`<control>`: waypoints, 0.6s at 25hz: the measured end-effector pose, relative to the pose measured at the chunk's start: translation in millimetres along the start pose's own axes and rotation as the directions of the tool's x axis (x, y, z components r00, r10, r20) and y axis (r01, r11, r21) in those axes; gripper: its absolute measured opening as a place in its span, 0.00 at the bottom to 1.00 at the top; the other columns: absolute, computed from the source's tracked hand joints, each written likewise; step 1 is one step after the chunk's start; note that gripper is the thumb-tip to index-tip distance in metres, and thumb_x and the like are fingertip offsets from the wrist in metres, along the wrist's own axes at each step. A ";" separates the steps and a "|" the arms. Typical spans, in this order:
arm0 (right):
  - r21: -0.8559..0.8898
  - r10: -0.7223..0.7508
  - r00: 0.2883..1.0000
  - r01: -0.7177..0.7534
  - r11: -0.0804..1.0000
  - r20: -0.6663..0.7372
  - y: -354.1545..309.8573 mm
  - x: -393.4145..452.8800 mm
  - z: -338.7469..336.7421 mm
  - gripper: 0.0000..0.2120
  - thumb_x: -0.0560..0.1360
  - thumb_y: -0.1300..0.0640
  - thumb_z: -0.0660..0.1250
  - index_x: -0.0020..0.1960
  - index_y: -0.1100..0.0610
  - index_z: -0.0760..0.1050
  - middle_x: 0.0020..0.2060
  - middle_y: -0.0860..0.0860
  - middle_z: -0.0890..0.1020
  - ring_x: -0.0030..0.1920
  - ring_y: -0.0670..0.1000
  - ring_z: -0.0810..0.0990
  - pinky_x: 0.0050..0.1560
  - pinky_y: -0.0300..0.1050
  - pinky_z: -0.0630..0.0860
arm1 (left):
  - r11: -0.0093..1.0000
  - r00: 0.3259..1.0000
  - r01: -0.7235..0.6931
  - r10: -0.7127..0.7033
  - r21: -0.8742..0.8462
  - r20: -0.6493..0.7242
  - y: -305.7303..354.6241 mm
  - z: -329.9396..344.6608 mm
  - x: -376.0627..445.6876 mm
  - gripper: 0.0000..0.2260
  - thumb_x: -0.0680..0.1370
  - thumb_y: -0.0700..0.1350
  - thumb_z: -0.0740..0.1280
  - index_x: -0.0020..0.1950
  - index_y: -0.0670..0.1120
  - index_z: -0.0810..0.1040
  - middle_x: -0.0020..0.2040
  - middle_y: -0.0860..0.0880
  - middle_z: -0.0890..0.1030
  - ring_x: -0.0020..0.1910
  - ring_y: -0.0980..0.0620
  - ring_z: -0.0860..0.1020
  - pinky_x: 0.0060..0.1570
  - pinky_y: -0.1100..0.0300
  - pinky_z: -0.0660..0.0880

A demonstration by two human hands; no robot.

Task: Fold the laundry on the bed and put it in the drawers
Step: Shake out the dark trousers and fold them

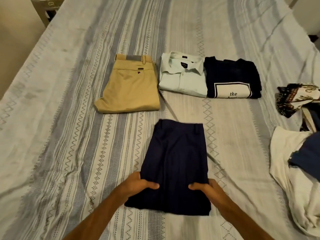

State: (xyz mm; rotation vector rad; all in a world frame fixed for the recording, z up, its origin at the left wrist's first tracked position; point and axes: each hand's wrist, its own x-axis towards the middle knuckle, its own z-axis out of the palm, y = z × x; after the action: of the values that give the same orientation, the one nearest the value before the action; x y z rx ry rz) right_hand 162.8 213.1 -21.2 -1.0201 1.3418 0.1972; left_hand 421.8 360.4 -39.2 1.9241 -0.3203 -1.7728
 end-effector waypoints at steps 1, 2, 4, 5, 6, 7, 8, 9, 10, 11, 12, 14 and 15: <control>0.010 -0.001 1.000 0.001 1.000 0.011 -4.5 -15.6 2.7 0.27 0.69 0.55 0.79 0.67 0.55 0.80 0.52 0.47 0.88 0.54 0.51 0.87 0.63 0.53 0.81 | 0.999 1.000 -0.010 0.010 -0.038 0.021 4.0 -2.8 -18.3 0.27 0.67 0.46 0.84 0.64 0.51 0.82 0.56 0.53 0.87 0.53 0.54 0.85 0.54 0.60 0.79; 0.037 0.005 0.999 -0.006 0.999 0.031 -11.2 -32.4 3.9 0.25 0.70 0.56 0.78 0.66 0.54 0.80 0.53 0.48 0.88 0.54 0.51 0.87 0.64 0.53 0.80 | 0.997 0.999 -0.016 0.018 -0.082 0.028 8.4 -7.1 -37.8 0.25 0.68 0.44 0.83 0.63 0.51 0.82 0.56 0.53 0.87 0.53 0.54 0.86 0.54 0.60 0.80; 0.062 0.018 0.995 -0.024 0.998 0.102 -31.3 -67.9 1.6 0.22 0.72 0.57 0.76 0.65 0.53 0.80 0.55 0.49 0.88 0.56 0.52 0.87 0.66 0.53 0.78 | 0.986 0.998 -0.022 0.030 -0.166 0.047 18.9 -17.5 -75.1 0.22 0.70 0.43 0.81 0.63 0.49 0.82 0.55 0.52 0.87 0.54 0.52 0.86 0.56 0.57 0.80; 0.060 0.008 0.990 -0.016 0.998 0.141 -48.5 -84.7 -0.1 0.20 0.73 0.58 0.76 0.64 0.54 0.81 0.56 0.51 0.88 0.57 0.53 0.86 0.66 0.53 0.77 | 0.982 0.998 -0.033 0.043 -0.187 0.052 28.3 -26.8 -95.6 0.22 0.71 0.43 0.81 0.63 0.49 0.82 0.56 0.51 0.87 0.55 0.51 0.86 0.58 0.56 0.80; 0.063 0.006 0.985 -0.017 0.998 0.172 -70.1 -101.4 -1.3 0.19 0.73 0.58 0.75 0.63 0.56 0.82 0.55 0.53 0.87 0.56 0.54 0.87 0.66 0.53 0.77 | 0.978 0.997 -0.050 0.062 -0.202 0.053 39.5 -37.3 -114.2 0.22 0.71 0.44 0.80 0.64 0.48 0.82 0.56 0.50 0.87 0.56 0.50 0.86 0.60 0.55 0.80; 0.064 0.008 0.982 -0.021 0.998 0.188 -94.2 -116.2 -1.5 0.17 0.72 0.58 0.76 0.61 0.58 0.83 0.54 0.55 0.88 0.55 0.56 0.87 0.64 0.54 0.78 | 0.974 0.995 -0.069 0.082 -0.216 0.051 53.1 -49.3 -130.3 0.21 0.71 0.45 0.80 0.63 0.48 0.83 0.57 0.48 0.87 0.57 0.49 0.85 0.61 0.53 0.80; 0.062 0.013 0.985 -0.024 0.998 0.173 -120.6 -131.7 0.3 0.17 0.71 0.57 0.76 0.59 0.58 0.84 0.52 0.57 0.88 0.53 0.57 0.87 0.60 0.54 0.80 | 0.970 0.995 -0.087 0.097 -0.228 0.036 68.0 -62.1 -144.5 0.21 0.71 0.45 0.80 0.63 0.47 0.84 0.56 0.47 0.87 0.56 0.47 0.86 0.62 0.51 0.79; 0.063 0.007 0.991 -0.016 0.998 0.133 -147.6 -145.8 3.9 0.16 0.70 0.55 0.77 0.57 0.58 0.85 0.50 0.57 0.88 0.52 0.58 0.87 0.55 0.53 0.82 | 0.966 0.994 -0.102 0.105 -0.236 0.000 86.1 -75.2 -159.5 0.20 0.71 0.45 0.80 0.61 0.46 0.84 0.56 0.45 0.87 0.56 0.45 0.86 0.62 0.48 0.80; 0.057 -0.002 0.997 -0.003 0.998 0.083 -179.0 -159.5 9.6 0.16 0.70 0.54 0.78 0.55 0.58 0.85 0.48 0.57 0.89 0.51 0.59 0.87 0.48 0.51 0.84 | 0.963 0.992 -0.127 0.119 -0.238 -0.050 108.4 -90.7 -172.6 0.20 0.70 0.45 0.80 0.60 0.44 0.85 0.54 0.43 0.87 0.54 0.44 0.86 0.61 0.47 0.80; 0.058 -0.028 0.999 0.026 0.998 0.037 -209.0 -168.8 15.5 0.16 0.69 0.54 0.78 0.55 0.58 0.84 0.45 0.57 0.89 0.49 0.58 0.86 0.41 0.49 0.83 | 0.962 0.987 -0.148 0.128 -0.229 -0.102 131.0 -105.8 -181.9 0.20 0.69 0.46 0.80 0.60 0.43 0.85 0.53 0.42 0.87 0.53 0.43 0.86 0.60 0.46 0.81; 0.059 -0.068 0.998 0.069 0.996 -0.007 -239.0 -177.2 21.7 0.15 0.70 0.55 0.78 0.54 0.58 0.84 0.43 0.56 0.89 0.47 0.57 0.86 0.37 0.47 0.82 | 0.961 0.978 -0.180 0.151 -0.212 -0.147 155.0 -121.6 -193.1 0.22 0.67 0.47 0.81 0.59 0.42 0.85 0.51 0.41 0.88 0.51 0.43 0.87 0.57 0.47 0.82; 0.067 -0.174 0.983 0.178 0.982 -0.059 -302.7 -193.7 36.5 0.12 0.72 0.55 0.77 0.53 0.58 0.83 0.43 0.56 0.88 0.46 0.55 0.84 0.35 0.46 0.81 | 0.945 0.946 -0.274 0.231 -0.180 -0.226 204.1 -157.1 -217.0 0.24 0.66 0.49 0.81 0.58 0.41 0.85 0.49 0.41 0.88 0.49 0.43 0.87 0.55 0.48 0.82; 0.072 -0.238 0.969 0.243 0.967 -0.071 -332.5 -201.1 43.2 0.12 0.72 0.55 0.77 0.53 0.58 0.83 0.44 0.55 0.88 0.46 0.54 0.84 0.36 0.46 0.81 | 0.933 0.924 -0.324 0.278 -0.156 -0.262 227.3 -175.7 -228.5 0.23 0.67 0.50 0.81 0.58 0.42 0.85 0.49 0.42 0.88 0.49 0.44 0.87 0.55 0.49 0.82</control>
State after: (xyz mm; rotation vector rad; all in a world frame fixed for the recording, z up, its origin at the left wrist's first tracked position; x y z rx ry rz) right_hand 353.0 135.6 311.4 -1.1183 1.2582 -0.0716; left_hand 601.8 315.4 277.6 1.8087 -0.3246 -1.3098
